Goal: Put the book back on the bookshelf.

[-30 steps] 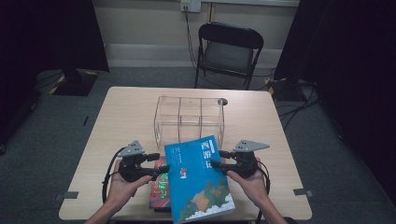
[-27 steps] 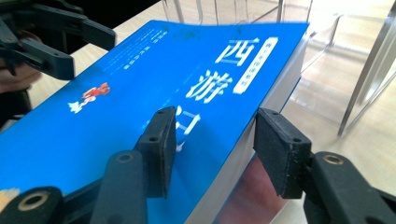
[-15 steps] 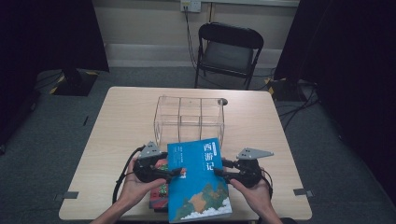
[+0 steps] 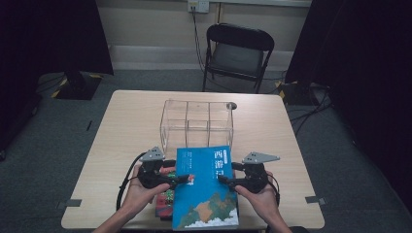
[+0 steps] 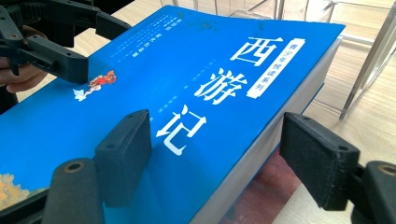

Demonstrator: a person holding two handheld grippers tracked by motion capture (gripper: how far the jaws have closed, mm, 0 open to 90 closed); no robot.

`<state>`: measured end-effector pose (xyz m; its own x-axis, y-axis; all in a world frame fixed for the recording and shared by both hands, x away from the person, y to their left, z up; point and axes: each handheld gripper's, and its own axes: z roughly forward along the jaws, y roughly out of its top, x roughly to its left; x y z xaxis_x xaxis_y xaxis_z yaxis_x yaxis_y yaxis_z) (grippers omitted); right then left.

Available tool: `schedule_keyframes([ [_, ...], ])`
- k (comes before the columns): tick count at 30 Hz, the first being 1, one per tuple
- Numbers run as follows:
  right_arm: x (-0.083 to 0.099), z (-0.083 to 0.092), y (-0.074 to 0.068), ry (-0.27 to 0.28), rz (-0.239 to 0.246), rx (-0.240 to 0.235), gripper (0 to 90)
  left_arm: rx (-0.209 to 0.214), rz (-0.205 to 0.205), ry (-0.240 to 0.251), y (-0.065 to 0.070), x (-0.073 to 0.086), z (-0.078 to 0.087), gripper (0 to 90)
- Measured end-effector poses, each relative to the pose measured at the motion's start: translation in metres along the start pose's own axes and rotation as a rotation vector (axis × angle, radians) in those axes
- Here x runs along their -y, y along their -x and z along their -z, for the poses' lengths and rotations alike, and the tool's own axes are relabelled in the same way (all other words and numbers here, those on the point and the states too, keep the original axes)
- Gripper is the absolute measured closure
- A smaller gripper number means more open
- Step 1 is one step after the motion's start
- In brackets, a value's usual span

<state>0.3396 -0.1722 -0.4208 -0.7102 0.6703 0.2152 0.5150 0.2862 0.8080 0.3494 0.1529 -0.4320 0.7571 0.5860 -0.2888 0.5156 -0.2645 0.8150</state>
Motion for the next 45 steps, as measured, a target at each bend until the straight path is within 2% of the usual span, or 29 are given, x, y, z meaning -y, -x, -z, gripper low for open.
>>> schedule_keyframes([
  [1, 0.0, 0.0, 0.001, -0.003, -0.006, -0.004, 25.2, 0.005, 0.01, 0.007, 0.0, 0.001, 0.0, 18.5],
  [7, 0.002, -0.003, 0.004, 0.007, -0.052, -0.024, 24.5, -0.001, 0.006, 0.01, 0.001, 0.002, -0.001, 16.4],
  [8, 0.002, -0.003, 0.004, 0.003, -0.058, -0.023, 24.6, 0.01, 0.032, -0.003, 0.0, 0.001, -0.002, 16.3],
  [11, -0.001, -0.003, 0.003, -0.012, -0.059, -0.016, 25.5, 0.015, 0.042, -0.014, 0.0, 0.001, -0.002, 15.4],
  [15, -0.002, 0.002, 0.006, 0.019, -0.064, -0.001, 41.8, 0.027, 0.041, -0.038, 0.002, 0.001, 0.001, 15.5],
  [19, -0.002, 0.004, 0.01, 0.029, -0.077, -0.014, 46.6, 0.029, 0.034, -0.042, 0.004, 0.002, 0.003, 15.6],
  [22, -0.004, 0.006, 0.007, 0.047, -0.067, 0.004, 51.2, 0.025, 0.033, -0.04, 0.005, 0.003, 0.003, 15.7],
  [25, -0.006, 0.008, 0.002, 0.056, -0.057, 0.02, 52.1, 0.029, 0.033, -0.035, 0.005, 0.003, 0.003, 15.6],
  [27, -0.007, 0.01, -0.002, 0.065, -0.062, 0.01, 53.1, 0.032, 0.032, -0.03, 0.005, 0.004, 0.003, 15.6],
  [29, -0.007, 0.013, -0.006, 0.074, -0.07, -0.021, 54.9, 0.033, 0.034, -0.031, 0.005, 0.004, 0.003, 15.6],
  [31, -0.006, 0.014, -0.011, 0.06, -0.062, -0.026, 54.8, 0.033, 0.035, -0.028, 0.006, 0.005, 0.003, 15.6],
  [33, -0.003, 0.013, -0.011, 0.028, -0.076, -0.028, 53.9, 0.035, 0.031, -0.031, 0.006, 0.005, 0.004, 15.6],
  [37, -0.001, 0.008, -0.002, 0.04, -0.114, -0.058, 52.7, 0.036, 0.032, -0.029, 0.006, 0.005, 0.003, 15.6],
  [41, -0.009, -0.005, 0.001, 0.036, -0.102, -0.082, 46.2, 0.038, 0.029, -0.036, 0.006, 0.004, 0.003, 15.3],
  [45, -0.019, -0.016, 0.004, 0.023, -0.096, -0.09, 43.9, 0.037, 0.022, -0.031, 0.006, 0.004, 0.003, 14.7],
])
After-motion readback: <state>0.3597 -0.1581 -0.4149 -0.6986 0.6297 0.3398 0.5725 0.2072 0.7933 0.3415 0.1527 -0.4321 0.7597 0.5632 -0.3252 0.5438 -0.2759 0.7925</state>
